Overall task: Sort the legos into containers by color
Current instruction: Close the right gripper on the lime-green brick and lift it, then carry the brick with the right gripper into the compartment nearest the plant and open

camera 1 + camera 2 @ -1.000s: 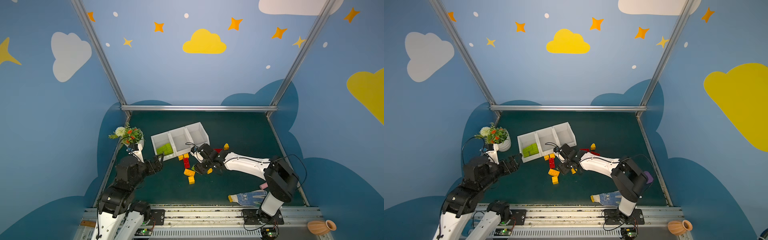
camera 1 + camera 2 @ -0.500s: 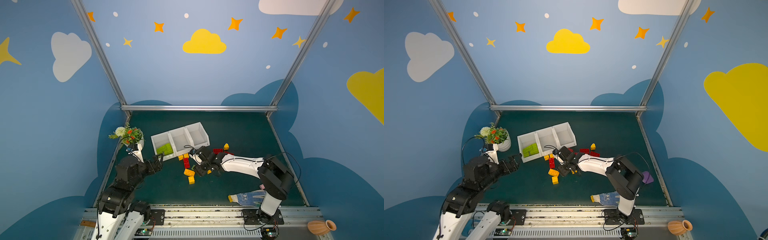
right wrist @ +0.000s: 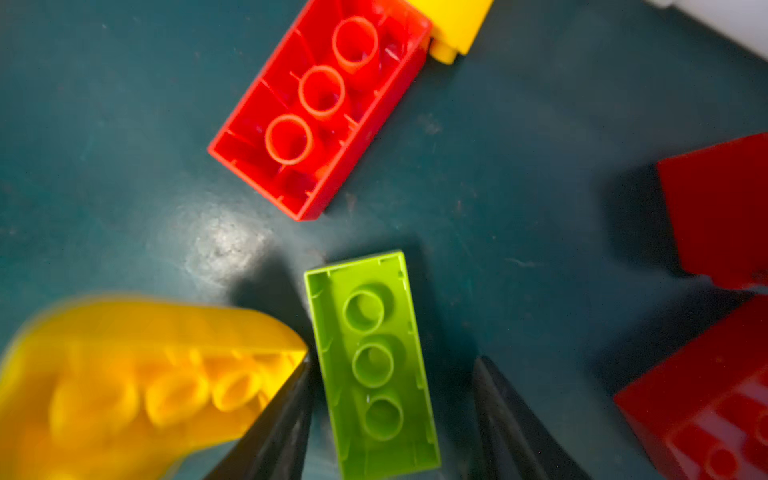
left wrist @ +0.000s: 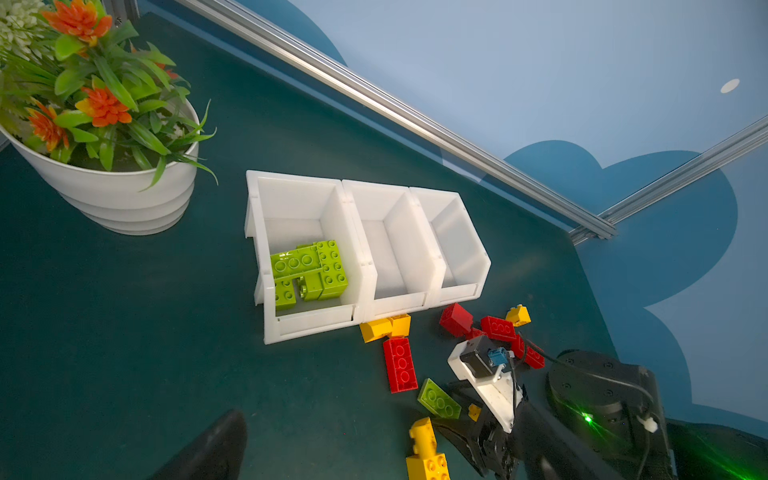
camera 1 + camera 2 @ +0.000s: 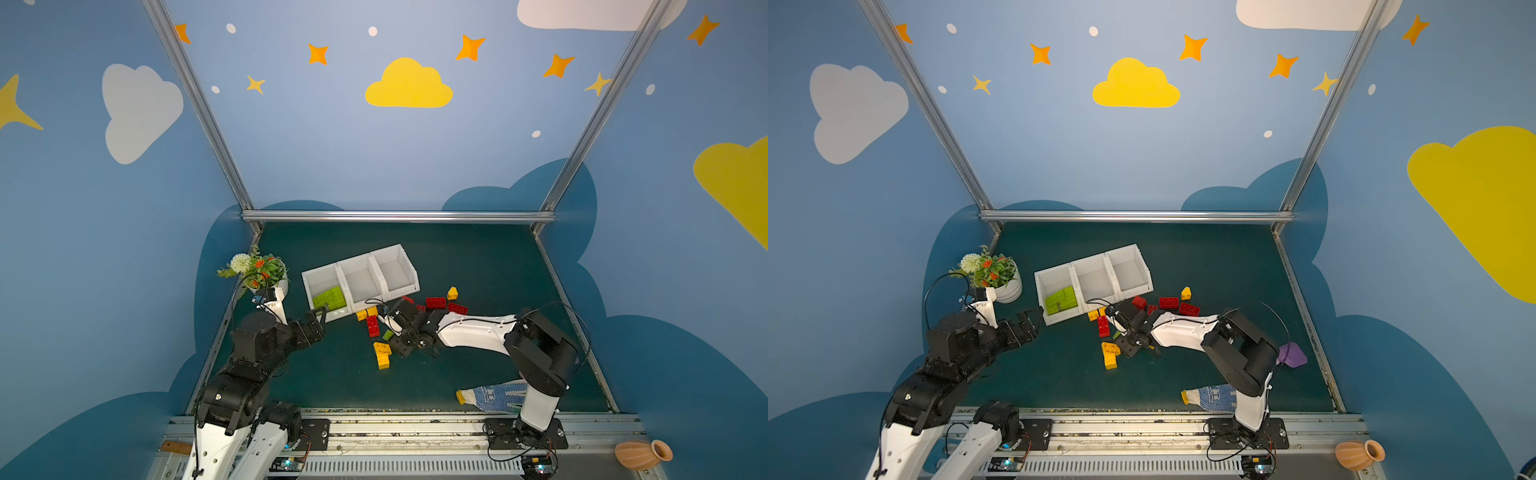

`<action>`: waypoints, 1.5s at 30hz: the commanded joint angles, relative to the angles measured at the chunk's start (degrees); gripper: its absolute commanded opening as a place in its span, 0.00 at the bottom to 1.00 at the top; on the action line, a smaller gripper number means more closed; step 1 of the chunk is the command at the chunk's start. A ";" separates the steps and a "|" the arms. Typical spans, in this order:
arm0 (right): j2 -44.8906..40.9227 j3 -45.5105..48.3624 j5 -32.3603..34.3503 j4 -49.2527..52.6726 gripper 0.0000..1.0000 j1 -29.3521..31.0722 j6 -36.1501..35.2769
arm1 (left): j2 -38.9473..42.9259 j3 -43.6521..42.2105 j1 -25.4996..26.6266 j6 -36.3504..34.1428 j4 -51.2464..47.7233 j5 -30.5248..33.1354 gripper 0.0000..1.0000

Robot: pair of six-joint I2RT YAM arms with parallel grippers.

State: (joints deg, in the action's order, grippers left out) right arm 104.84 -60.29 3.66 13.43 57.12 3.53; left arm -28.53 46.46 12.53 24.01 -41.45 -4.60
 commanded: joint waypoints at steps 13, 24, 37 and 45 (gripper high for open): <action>1.21 -0.69 0.37 2.02 0.26 0.36 -0.37 | -0.95 0.04 -0.49 -0.80 -0.72 0.56 1.00; -3.13 -7.16 -2.88 5.83 0.22 0.36 -0.64 | 1.54 0.52 -0.86 -0.61 -1.39 3.77 1.00; 7.09 -30.02 -10.30 9.96 0.22 -0.06 -1.86 | 6.22 1.10 -1.34 1.70 -2.95 12.90 1.00; 16.83 -43.99 -12.45 8.19 0.24 -0.19 0.24 | 6.12 1.79 -1.37 4.57 -4.86 18.47 1.00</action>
State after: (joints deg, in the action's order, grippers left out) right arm 119.52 -100.09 -7.18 21.50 57.10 2.87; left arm -22.72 46.68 11.35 27.24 -44.42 10.22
